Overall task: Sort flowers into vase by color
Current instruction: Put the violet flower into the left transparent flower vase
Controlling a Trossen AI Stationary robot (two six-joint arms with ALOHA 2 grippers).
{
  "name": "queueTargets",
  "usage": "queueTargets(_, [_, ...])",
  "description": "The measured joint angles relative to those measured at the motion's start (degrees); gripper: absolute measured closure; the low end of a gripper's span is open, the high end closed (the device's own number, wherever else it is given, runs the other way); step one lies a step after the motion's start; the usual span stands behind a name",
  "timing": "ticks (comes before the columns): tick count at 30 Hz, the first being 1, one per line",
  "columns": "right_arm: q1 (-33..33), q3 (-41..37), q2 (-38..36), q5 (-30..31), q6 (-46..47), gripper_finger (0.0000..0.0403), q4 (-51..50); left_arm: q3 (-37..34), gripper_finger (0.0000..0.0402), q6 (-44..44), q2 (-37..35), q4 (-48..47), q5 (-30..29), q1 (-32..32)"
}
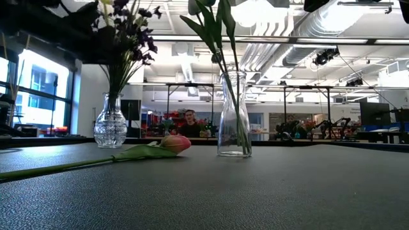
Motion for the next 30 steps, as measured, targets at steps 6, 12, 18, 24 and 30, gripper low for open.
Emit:
queueTargets(6, [0.00,0.00,0.00,0.01,0.00,0.0203,-0.04,4.70,0.0264,-2.18,-2.10,-7.53,2.86,-0.01])
queueTargets(12, [0.00,0.02,0.00,0.01,0.00,0.0203,-0.09,8.12,0.0263,-4.04,-2.66,-9.19,5.20,-0.04])
queueTargets(18, [0.00,0.02,0.00,0.01,1.23,0.0203,-0.25,8.47,0.0267,-4.44,-2.66,-10.48,2.54,-0.04])
queueTargets(24, [0.00,0.02,0.00,0.01,1.26,0.0203,-0.42,8.47,0.0324,-13.08,-2.48,-17.21,0.68,0.02])
queueTargets(30, [0.00,0.02,0.00,0.83,1.29,0.0203,-0.42,8.49,0.0395,-18.91,-1.38,-23.19,-0.95,0.06])
